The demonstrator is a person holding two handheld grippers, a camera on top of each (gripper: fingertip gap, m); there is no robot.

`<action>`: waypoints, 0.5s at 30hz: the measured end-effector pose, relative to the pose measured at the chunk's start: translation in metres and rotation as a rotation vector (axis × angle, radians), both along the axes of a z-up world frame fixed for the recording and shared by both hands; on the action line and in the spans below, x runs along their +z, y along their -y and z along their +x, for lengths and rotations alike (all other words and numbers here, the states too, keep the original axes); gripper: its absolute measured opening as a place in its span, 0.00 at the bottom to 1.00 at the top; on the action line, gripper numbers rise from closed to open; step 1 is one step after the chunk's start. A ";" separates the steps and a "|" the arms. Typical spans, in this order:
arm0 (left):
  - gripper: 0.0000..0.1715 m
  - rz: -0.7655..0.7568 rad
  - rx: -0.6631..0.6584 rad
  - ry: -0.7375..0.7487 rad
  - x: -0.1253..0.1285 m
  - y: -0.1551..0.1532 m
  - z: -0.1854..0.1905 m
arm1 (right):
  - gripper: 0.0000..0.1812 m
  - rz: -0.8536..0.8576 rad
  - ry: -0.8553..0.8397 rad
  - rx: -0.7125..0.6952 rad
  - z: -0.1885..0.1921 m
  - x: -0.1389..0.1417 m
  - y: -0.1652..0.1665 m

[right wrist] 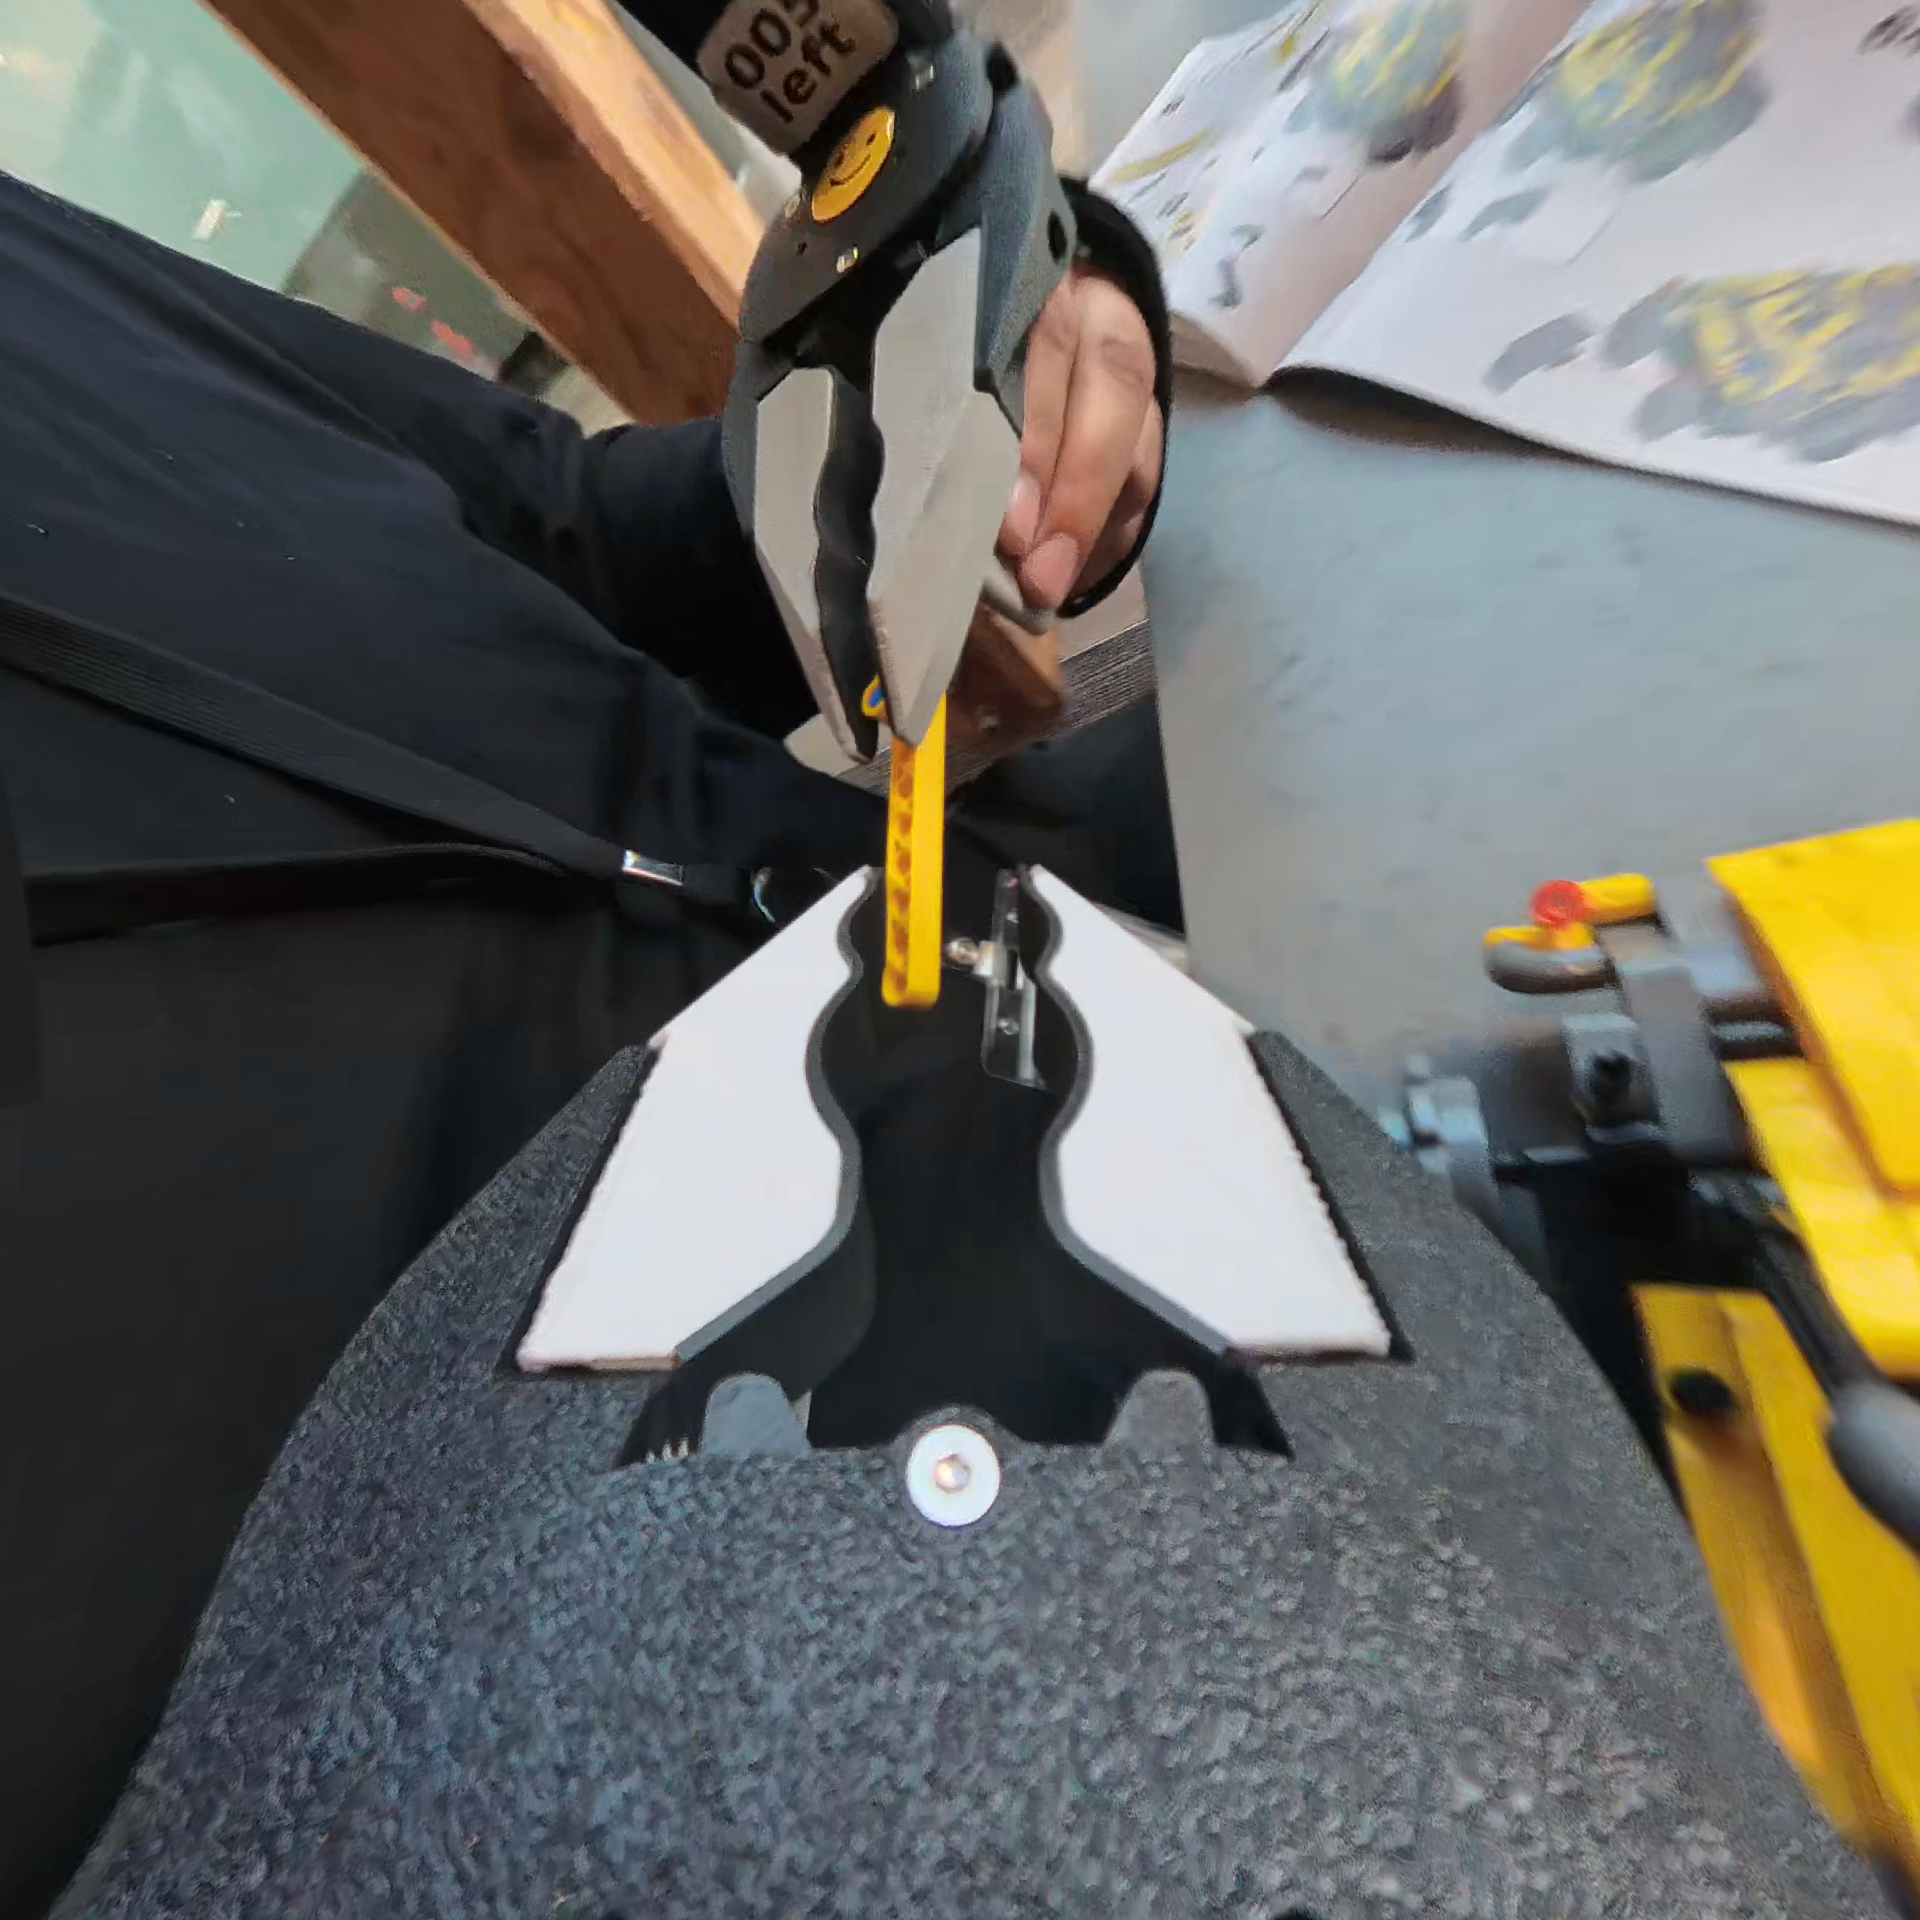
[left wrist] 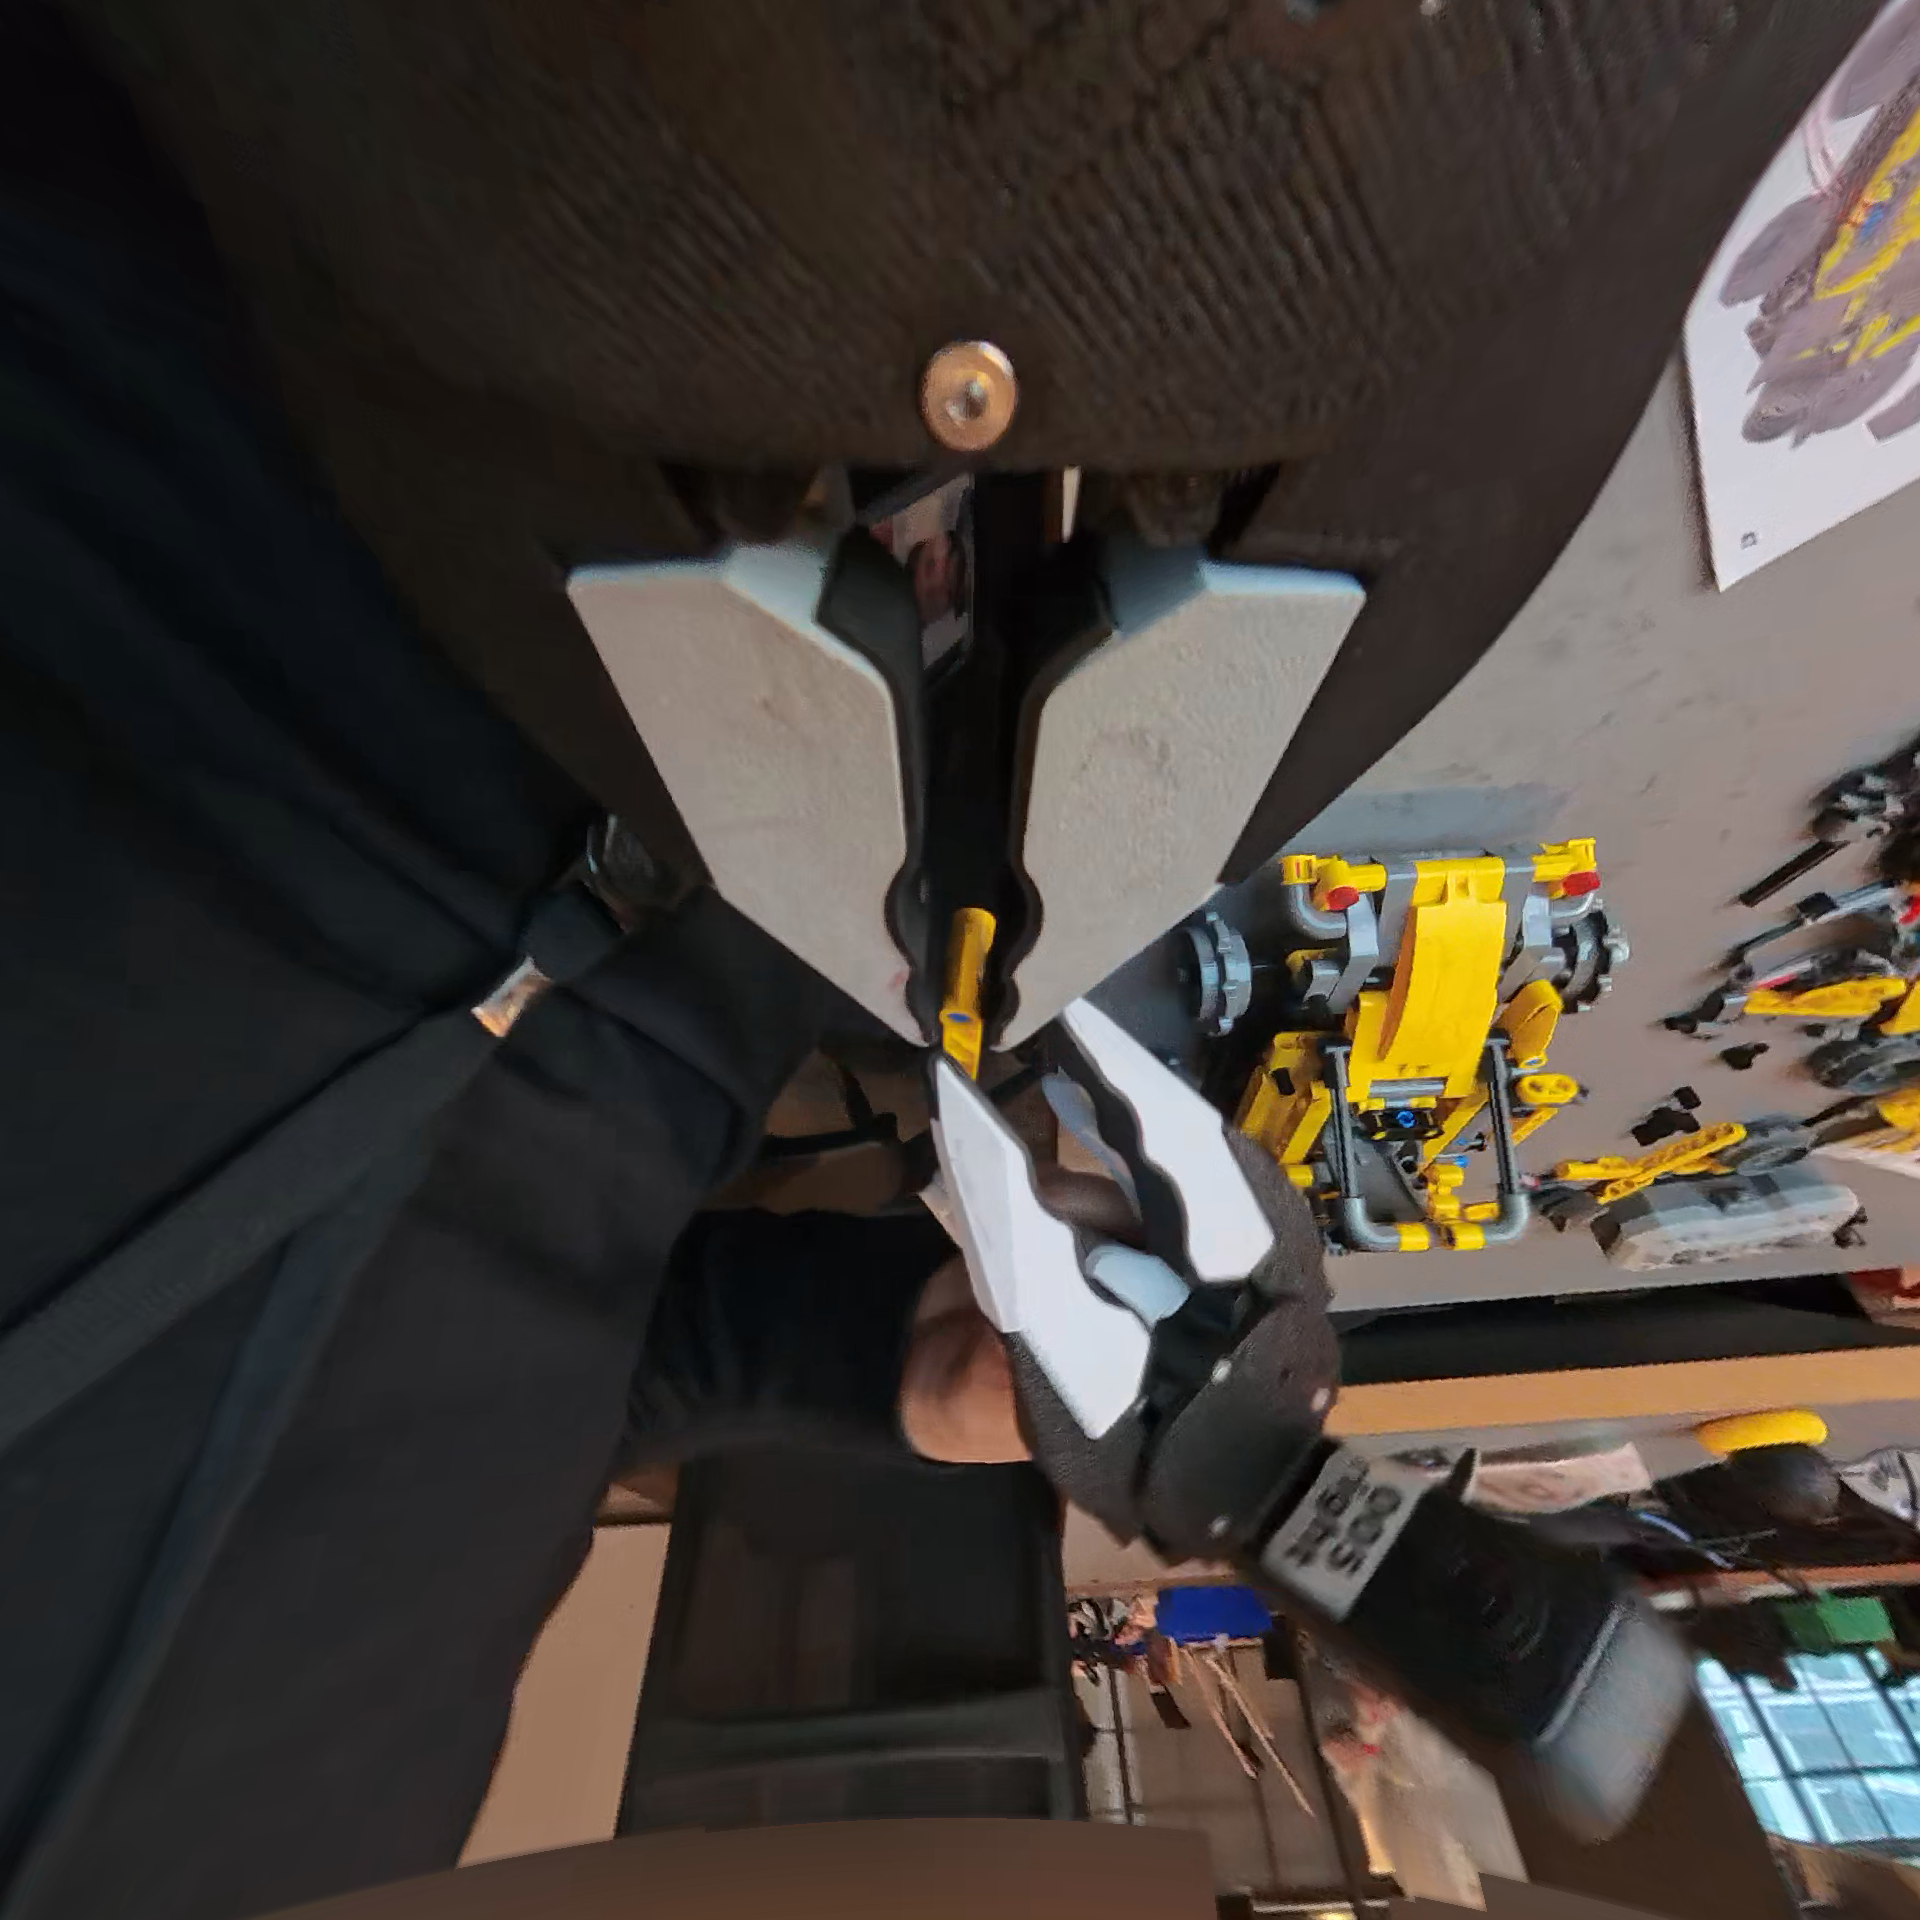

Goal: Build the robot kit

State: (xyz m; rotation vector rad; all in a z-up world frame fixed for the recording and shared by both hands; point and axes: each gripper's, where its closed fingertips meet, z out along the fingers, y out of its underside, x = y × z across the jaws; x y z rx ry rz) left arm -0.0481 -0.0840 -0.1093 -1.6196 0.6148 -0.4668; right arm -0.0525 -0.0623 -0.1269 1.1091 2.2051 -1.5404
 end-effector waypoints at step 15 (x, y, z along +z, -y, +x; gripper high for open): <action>0.02 -0.107 0.229 0.176 -0.009 -0.055 -0.015 | 0.14 0.132 -0.274 -0.289 0.018 -0.008 -0.083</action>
